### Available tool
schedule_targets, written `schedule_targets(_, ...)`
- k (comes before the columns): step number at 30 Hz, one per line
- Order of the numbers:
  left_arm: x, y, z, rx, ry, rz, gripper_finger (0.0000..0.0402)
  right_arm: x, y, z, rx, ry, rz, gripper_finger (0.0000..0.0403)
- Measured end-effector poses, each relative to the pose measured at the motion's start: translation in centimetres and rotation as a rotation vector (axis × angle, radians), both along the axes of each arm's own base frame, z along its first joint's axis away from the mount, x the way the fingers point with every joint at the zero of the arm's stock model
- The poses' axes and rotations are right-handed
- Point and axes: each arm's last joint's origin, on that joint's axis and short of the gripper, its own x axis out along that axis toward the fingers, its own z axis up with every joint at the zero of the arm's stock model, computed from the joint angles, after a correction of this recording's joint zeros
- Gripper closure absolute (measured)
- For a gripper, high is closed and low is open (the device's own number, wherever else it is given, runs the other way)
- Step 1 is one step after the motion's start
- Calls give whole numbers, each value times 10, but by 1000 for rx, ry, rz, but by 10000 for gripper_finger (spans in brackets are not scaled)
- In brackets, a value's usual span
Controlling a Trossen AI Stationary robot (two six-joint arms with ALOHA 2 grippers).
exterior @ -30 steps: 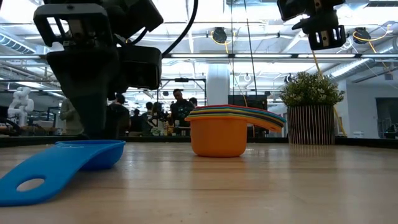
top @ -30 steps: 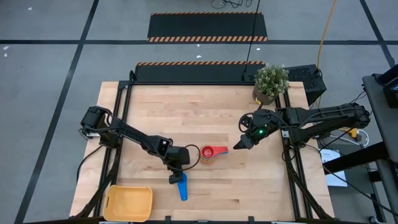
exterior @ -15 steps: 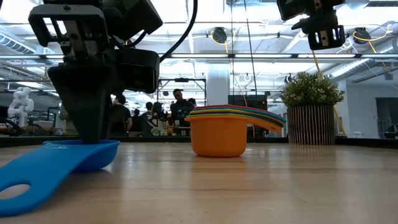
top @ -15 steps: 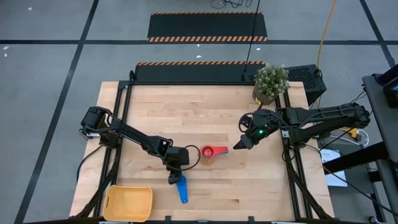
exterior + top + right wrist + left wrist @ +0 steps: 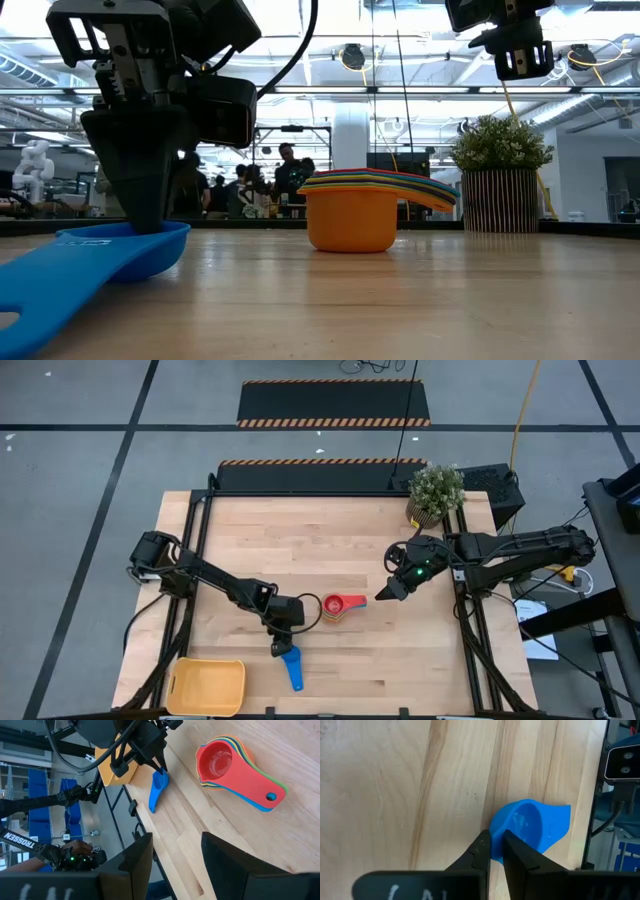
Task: Nest measuring cups in basket
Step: Stack the blue measuring cup on top of the red measuring cup
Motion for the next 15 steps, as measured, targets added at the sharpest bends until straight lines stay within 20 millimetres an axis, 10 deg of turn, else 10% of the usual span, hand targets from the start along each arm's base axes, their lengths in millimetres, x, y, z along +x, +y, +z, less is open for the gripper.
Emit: schedule_targets(15, 0, -1, 1, -75, 42, 19, 376, 0, 0, 0, -2, -1, 1, 241)
